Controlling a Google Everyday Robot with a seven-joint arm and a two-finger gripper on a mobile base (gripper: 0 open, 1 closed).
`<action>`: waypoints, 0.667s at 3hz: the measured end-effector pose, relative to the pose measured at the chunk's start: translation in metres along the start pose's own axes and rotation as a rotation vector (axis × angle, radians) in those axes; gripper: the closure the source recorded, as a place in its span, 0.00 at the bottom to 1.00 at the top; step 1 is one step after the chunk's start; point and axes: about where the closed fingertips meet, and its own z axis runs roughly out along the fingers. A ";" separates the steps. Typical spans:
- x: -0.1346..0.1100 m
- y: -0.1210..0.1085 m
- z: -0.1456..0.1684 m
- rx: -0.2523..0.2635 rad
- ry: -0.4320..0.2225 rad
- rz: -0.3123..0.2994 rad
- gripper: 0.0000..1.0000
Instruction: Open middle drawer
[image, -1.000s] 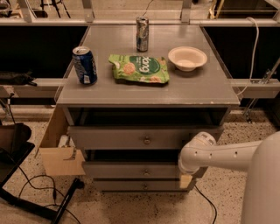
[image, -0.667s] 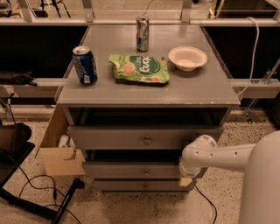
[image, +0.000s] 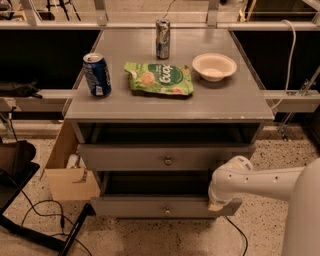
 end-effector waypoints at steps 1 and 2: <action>0.005 0.011 -0.009 -0.010 0.007 0.024 1.00; 0.010 0.028 -0.013 -0.026 0.011 0.031 1.00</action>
Offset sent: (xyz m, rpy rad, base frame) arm -0.2863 -0.0611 0.0780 -0.0123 0.2682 -0.1157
